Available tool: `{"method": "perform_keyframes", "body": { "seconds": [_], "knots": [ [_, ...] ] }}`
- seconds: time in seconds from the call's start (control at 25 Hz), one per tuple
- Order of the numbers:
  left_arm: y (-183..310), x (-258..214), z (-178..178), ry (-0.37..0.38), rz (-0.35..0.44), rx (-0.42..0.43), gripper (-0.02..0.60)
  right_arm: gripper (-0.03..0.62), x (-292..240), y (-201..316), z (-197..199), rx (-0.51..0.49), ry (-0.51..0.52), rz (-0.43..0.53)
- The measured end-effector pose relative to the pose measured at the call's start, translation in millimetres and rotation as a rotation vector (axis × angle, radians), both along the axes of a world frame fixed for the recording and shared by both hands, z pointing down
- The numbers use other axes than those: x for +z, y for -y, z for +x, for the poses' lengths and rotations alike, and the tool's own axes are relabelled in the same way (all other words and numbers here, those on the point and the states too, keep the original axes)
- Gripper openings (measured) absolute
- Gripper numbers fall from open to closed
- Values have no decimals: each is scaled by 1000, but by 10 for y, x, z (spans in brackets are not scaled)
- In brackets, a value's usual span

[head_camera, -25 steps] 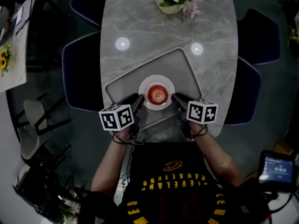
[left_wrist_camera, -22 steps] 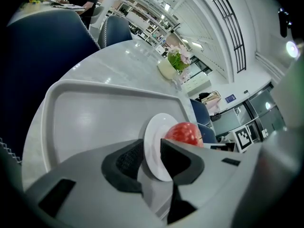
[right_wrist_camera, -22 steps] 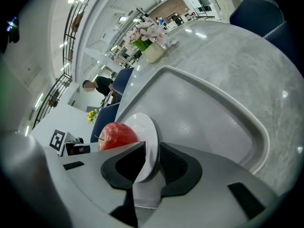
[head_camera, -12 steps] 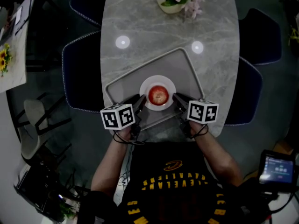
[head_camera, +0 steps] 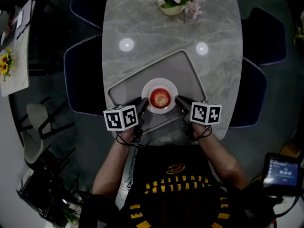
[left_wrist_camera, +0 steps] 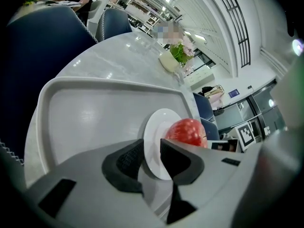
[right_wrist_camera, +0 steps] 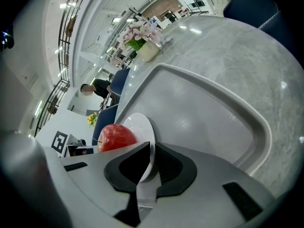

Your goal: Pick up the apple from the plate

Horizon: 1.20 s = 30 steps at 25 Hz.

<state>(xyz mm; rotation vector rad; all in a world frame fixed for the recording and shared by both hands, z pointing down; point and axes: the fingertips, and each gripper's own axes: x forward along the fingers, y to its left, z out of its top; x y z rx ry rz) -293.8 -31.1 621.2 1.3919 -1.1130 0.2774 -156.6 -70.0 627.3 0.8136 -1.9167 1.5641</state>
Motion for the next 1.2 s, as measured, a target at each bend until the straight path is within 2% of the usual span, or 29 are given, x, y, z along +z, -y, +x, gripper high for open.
{"method": "perform_keyframes", "body": {
  "seconds": [0.16,0.28,0.64,1.2],
  "knots": [
    [10,2,-28,20,-13,-2,109,41,1,-20,-6,9,12,-18],
    [-6,26,-84,37,-25,-19,45,41,1,-36,-14,11,21,-21],
    [-34,48,-113,25,-33,-57,43,38,-38,-4,-48,1,36,-8],
    [-43,-75,-17,33,-18,-55,41,38,-109,-12,53,18,59,5]
  ]
}}
